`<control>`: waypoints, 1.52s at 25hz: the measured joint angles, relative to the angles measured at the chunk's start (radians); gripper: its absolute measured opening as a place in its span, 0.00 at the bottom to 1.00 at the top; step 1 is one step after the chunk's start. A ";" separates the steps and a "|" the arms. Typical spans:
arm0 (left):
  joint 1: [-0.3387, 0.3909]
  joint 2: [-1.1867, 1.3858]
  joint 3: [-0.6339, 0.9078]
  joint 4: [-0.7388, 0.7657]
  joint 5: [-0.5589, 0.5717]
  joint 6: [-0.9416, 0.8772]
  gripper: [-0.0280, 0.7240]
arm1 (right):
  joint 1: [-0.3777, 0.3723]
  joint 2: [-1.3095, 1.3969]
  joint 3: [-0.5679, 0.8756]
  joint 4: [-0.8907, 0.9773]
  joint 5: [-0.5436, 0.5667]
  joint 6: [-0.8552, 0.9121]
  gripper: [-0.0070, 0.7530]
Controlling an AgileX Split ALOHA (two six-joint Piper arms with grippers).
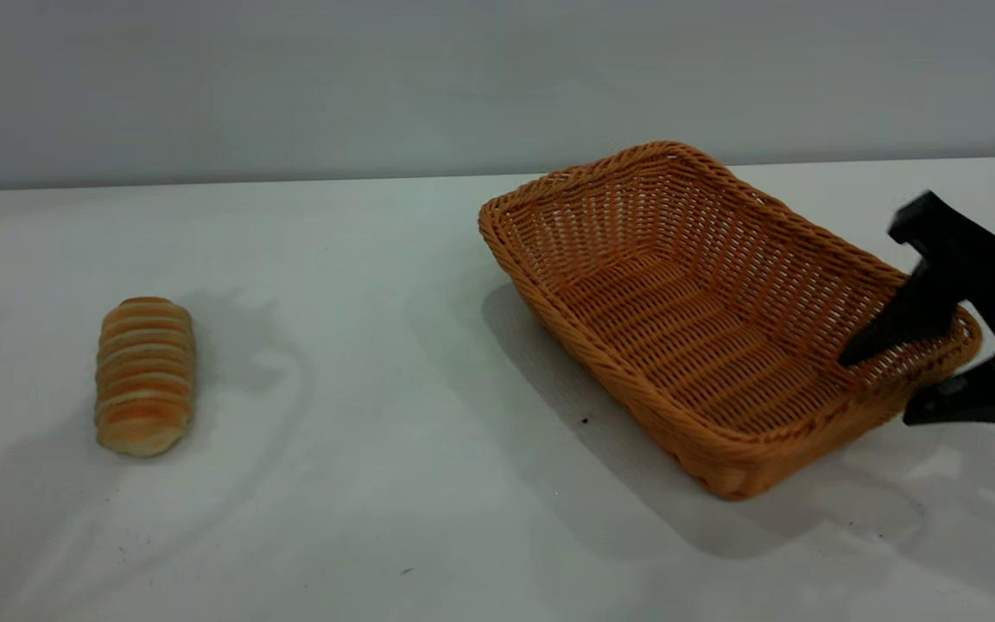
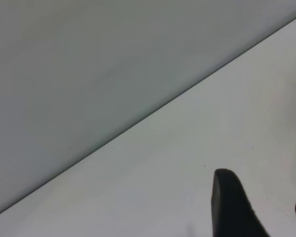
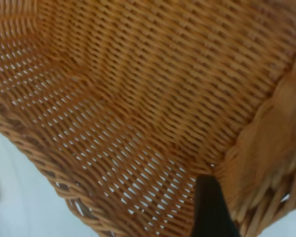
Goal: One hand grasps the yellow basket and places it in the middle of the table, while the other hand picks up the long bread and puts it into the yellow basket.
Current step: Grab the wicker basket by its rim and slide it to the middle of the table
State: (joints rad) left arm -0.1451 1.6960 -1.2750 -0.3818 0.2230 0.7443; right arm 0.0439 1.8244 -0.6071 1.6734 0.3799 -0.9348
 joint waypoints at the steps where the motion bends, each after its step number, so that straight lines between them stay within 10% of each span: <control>1: 0.000 0.000 0.000 0.000 0.000 0.000 0.56 | 0.009 0.007 -0.009 0.000 -0.005 0.007 0.61; 19: 0.000 0.000 0.000 0.000 -0.005 0.001 0.56 | 0.065 0.239 -0.131 0.024 0.000 0.005 0.59; 28: 0.000 0.000 0.000 0.000 -0.006 0.001 0.56 | 0.067 0.267 -0.153 0.044 -0.007 -0.007 0.26; 38: 0.000 0.000 0.000 0.000 -0.007 0.001 0.56 | 0.067 0.260 -0.153 -0.043 -0.016 -0.057 0.25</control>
State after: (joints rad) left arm -0.1451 1.6960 -1.2755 -0.3818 0.2160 0.7453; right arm 0.1111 2.0847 -0.7598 1.6305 0.3643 -0.9922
